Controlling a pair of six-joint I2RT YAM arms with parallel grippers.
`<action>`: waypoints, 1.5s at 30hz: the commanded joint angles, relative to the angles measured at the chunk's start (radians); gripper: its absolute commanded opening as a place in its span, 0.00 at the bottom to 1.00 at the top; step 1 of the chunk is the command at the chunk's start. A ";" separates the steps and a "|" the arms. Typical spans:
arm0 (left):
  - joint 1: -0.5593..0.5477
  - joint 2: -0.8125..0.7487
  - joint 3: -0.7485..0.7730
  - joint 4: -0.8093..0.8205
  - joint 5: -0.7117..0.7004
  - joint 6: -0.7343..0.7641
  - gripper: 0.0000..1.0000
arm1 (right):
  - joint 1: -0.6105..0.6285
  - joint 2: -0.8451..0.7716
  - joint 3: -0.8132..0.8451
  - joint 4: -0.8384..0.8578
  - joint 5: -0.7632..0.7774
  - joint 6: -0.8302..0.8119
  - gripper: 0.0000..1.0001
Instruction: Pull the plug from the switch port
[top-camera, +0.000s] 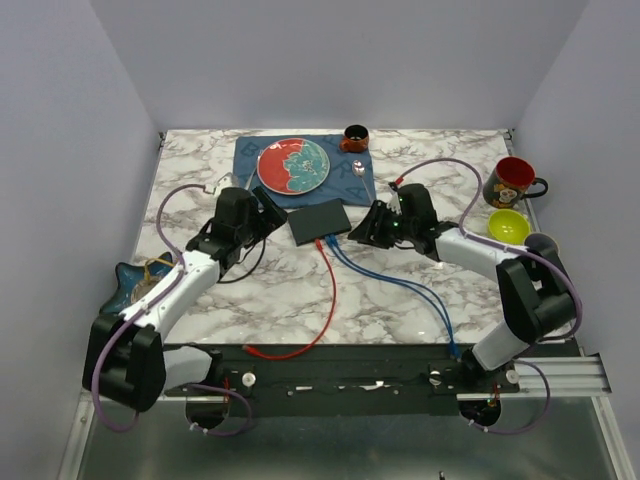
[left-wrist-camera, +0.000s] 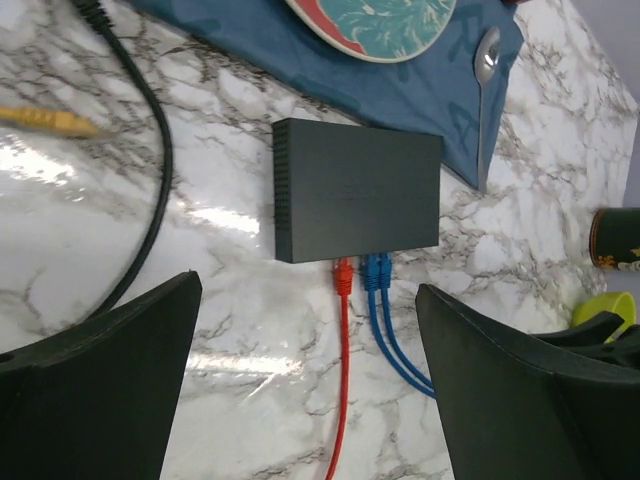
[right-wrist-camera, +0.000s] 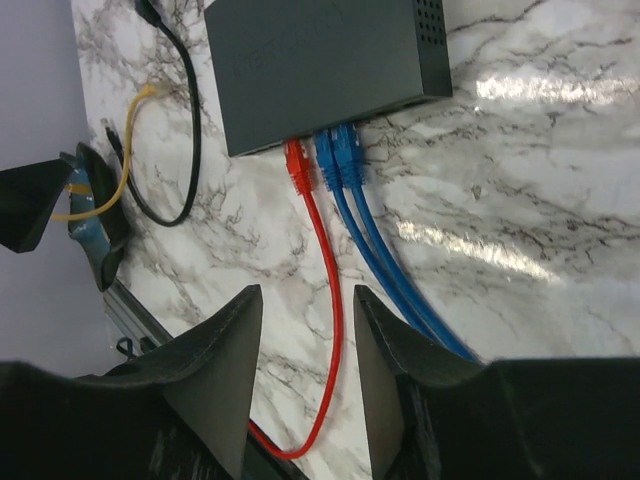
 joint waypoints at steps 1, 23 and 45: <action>-0.059 0.188 0.097 0.168 0.098 0.024 0.88 | 0.006 0.085 0.066 0.051 -0.045 -0.028 0.48; -0.074 0.633 0.267 0.185 0.159 0.080 0.50 | 0.006 0.392 0.168 0.220 -0.151 -0.023 0.45; -0.049 0.567 0.238 0.208 0.234 0.095 0.54 | 0.058 0.289 0.016 0.341 -0.154 0.081 0.49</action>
